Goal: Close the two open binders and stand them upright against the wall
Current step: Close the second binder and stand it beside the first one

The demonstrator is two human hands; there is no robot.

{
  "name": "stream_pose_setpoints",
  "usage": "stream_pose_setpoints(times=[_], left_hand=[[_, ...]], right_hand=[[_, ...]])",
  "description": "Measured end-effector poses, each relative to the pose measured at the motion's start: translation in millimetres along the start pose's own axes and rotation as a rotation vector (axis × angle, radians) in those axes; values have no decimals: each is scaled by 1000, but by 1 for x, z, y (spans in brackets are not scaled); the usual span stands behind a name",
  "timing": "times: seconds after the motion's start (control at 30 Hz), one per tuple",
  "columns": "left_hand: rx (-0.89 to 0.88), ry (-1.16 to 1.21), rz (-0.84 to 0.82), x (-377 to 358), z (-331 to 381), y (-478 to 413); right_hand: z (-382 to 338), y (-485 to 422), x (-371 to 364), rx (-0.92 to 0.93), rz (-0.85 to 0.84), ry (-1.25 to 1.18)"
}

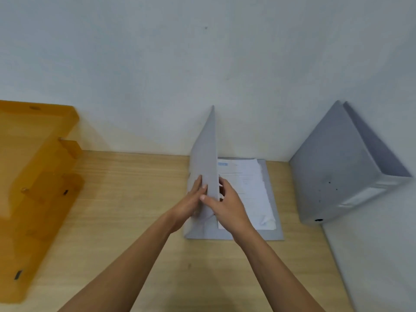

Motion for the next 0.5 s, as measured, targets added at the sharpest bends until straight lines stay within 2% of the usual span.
stream_pose_setpoints(times=[0.17, 0.33, 0.5], left_hand=[[68, -204, 109, -19, -27, -17], [102, -272, 162, -27, -41, -29], [106, -289, 353, -29, -51, -40]], right_hand=[[19, -9, 76, -91, 112, 55], [39, -21, 120, -74, 137, 102], [86, -15, 156, -57, 144, 152]])
Point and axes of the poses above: each hand's wrist, its own y-axis away from the middle knuckle, its own x-axis out of the back of the hand, z = x × y, the point moved 5 cm from there along -y, towards the middle knuckle, and after that the axes turned 6 degrees about -z, right-handed, at the moved point
